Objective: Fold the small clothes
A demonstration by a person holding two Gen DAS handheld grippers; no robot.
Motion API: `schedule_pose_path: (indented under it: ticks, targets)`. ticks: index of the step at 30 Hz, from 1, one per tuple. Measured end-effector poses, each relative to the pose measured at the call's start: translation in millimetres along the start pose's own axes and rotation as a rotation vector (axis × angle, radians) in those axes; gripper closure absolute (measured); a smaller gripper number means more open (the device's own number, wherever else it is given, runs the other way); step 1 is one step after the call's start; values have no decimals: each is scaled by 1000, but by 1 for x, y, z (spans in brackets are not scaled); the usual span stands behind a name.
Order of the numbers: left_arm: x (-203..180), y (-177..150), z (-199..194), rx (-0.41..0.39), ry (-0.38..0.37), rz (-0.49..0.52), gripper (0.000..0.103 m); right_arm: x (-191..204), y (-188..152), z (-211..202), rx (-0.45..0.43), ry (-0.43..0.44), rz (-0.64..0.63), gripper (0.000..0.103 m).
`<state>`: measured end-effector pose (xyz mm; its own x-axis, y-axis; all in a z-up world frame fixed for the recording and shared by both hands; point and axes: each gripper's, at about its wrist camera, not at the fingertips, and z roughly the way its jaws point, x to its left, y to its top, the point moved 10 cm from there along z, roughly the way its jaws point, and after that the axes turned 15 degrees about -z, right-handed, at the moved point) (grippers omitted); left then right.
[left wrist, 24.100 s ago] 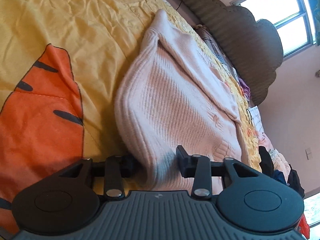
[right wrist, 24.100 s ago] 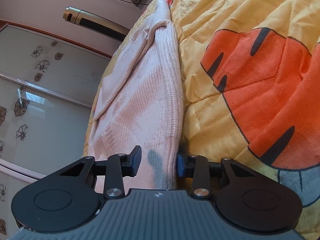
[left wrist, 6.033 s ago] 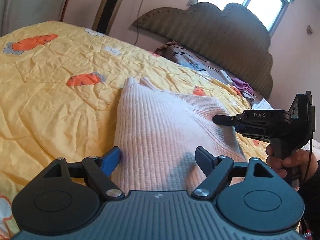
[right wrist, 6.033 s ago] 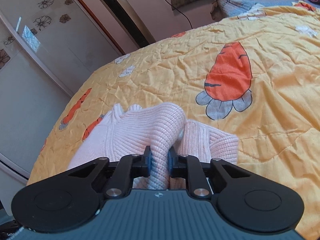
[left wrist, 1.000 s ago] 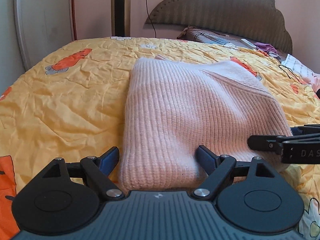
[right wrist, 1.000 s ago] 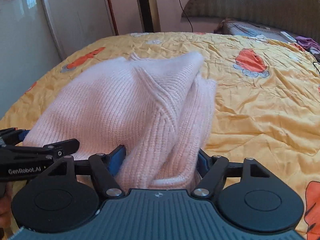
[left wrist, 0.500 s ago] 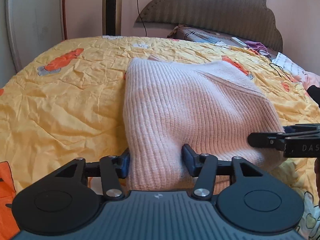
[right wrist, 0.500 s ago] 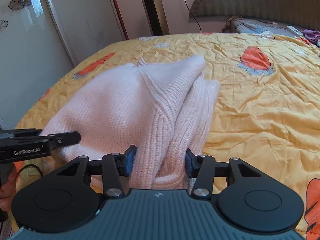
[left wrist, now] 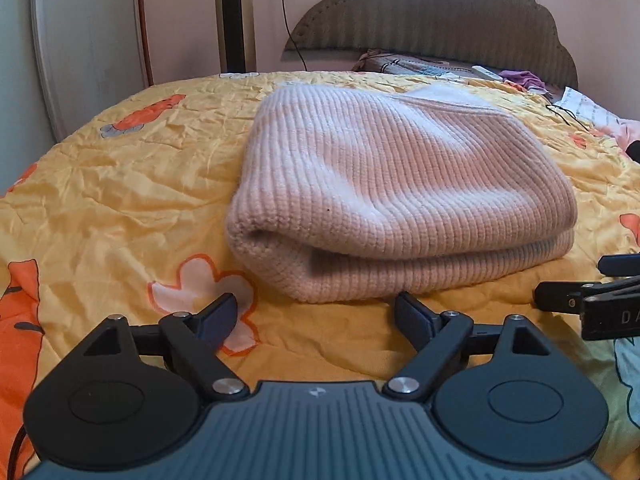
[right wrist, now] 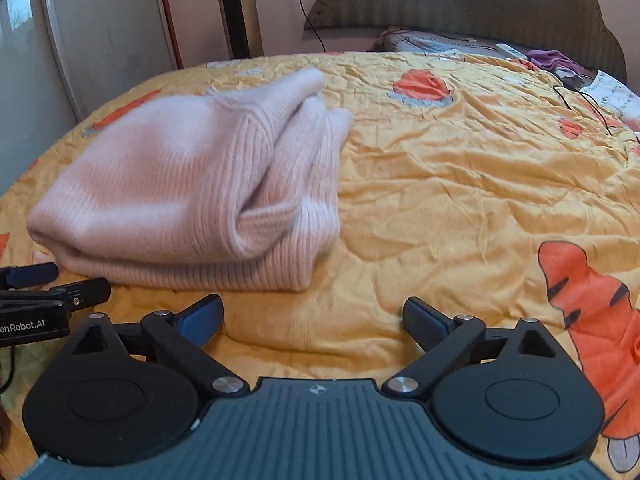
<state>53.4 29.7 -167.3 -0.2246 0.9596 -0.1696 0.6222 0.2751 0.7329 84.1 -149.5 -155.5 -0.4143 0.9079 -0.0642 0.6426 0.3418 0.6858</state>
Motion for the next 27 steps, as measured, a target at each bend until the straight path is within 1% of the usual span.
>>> schedule_pose_path:
  ticks: [1,3,4,6,7,8,10,17,27]
  targets:
    - [0,0,-1,0,-2,2,16,4,-4,4,8,-21,-17,2]
    - [1,-1,-2,4,-5,-11,16,10,-5,7,-12,-65,-54,0]
    - [2,-2,-4,2,-7,-16,14,11,-5,6,-22,-76,-48,0]
    - [4,-3,-5,-1,-6,-28,11,10,-5,7,-10,-95,-14,0]
    - [4,-3,-4,-2,-3,-28,8,10,-5,6,-10,-101,-9,0]
    - [3,-4,-2,3,1,-24,3,10,-6,6,-19,-106,-7,0]
    - [0,-6,0,13,6,-5,0,10,-7,7,-46,-108,-4,0]
    - [2,-6,-1,0,0,-25,0,11,-8,6,-58,-103,-5,0]
    - [4,-6,-1,3,-5,-35,0,14,-9,4,-64,-106,0,0]
